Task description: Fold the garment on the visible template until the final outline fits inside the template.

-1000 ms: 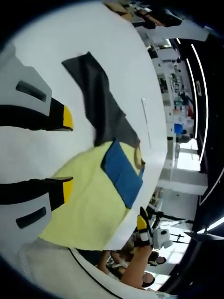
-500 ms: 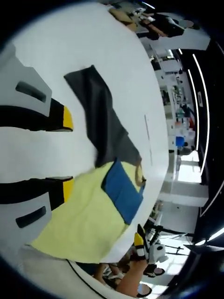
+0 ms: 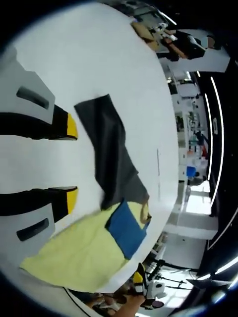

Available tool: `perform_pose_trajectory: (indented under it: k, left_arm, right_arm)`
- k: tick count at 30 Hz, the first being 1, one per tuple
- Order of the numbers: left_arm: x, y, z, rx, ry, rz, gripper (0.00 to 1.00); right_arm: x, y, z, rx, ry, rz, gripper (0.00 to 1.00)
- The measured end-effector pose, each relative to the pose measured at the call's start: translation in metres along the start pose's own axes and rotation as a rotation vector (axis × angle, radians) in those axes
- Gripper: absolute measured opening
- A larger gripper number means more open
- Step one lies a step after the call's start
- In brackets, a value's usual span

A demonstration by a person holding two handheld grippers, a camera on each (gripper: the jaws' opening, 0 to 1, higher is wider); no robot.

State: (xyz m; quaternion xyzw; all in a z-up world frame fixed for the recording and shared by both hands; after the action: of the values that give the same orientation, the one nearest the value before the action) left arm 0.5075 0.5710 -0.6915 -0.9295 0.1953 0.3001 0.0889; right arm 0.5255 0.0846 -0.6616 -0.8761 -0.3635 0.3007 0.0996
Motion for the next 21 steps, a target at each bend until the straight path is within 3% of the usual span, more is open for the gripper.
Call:
perform_pose_trajectory:
  k: [21]
  left_arm:
    - [0.019, -0.037, 0.007, 0.012, -0.053, -0.108, 0.35]
  right_arm:
    - [-0.005, -0.001, 0.005, 0.003, -0.011, 0.008, 0.40]
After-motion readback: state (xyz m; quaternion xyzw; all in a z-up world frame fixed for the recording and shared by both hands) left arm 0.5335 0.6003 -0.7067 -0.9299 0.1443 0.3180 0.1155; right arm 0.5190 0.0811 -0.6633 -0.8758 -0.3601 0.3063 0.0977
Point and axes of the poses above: the point that each gripper's makers call its tool centre point, and the gripper's own axes: x roughly forward along the fingers, y roughly to its right, z roughly out of its underside, the point moved 10 cm from there along -x, roughly backward along the fingers, and after that the axes turned 8 degrees about x, right-handed, at the moved point
